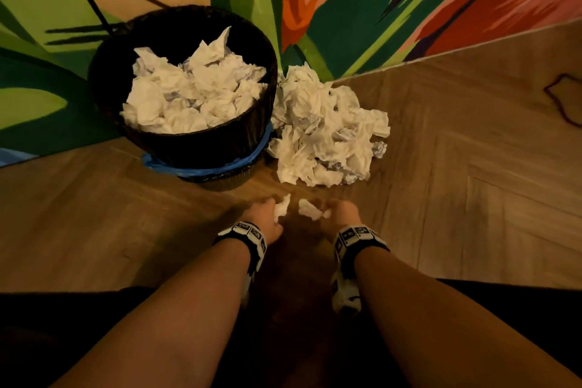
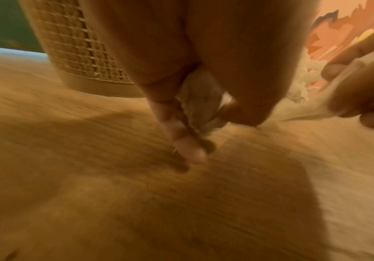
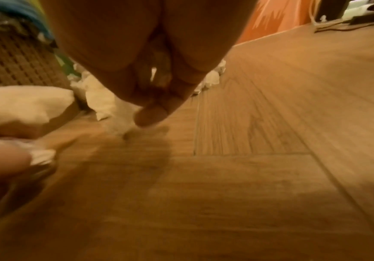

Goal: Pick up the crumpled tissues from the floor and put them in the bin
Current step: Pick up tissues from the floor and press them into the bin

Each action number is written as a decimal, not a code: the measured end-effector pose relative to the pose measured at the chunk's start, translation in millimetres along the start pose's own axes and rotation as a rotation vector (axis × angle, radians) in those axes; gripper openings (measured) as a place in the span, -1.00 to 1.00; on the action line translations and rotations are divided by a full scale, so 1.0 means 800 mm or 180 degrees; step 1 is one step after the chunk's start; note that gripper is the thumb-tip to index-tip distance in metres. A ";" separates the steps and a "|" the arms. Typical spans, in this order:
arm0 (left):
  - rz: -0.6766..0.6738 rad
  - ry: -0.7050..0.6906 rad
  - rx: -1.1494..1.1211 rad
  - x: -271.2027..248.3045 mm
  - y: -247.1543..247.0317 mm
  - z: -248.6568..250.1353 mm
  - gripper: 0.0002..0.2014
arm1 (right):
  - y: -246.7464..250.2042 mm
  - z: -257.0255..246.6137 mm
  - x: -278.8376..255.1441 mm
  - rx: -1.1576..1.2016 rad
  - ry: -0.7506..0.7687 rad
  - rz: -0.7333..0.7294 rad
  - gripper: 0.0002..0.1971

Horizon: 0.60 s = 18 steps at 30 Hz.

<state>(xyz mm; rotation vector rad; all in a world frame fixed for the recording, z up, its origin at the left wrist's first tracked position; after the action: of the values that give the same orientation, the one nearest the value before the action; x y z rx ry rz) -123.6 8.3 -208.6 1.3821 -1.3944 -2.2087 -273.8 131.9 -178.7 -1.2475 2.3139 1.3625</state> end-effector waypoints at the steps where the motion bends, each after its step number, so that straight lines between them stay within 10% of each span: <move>1: 0.0021 -0.0020 -0.0086 -0.005 0.001 0.000 -0.44 | 0.005 -0.002 -0.002 -0.0044 -0.0001 0.0005 -0.78; 9: 0.0443 -0.0814 -0.0574 -0.058 0.095 0.025 -0.83 | 0.071 -0.071 -0.009 0.0533 0.0296 0.0377 -0.72; 18: 0.1284 -0.1456 -0.2146 -0.142 0.316 0.063 -0.82 | 0.180 -0.274 -0.018 0.0485 0.1325 0.0586 -0.69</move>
<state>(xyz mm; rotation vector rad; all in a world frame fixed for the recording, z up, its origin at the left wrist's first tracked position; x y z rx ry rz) -176.5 -32.5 65.3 0.3551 -0.7819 -2.4345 -316.9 -0.1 44.2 -1.4082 2.8126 1.0230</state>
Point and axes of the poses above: each hand's wrist, its own x-axis towards the middle knuckle, its own y-axis out of the back of the hand, z = x × y, the point moved 8 cm from there along x, towards the middle knuckle, and after that the axes turned 11 degrees about x, right-handed, at the moved point
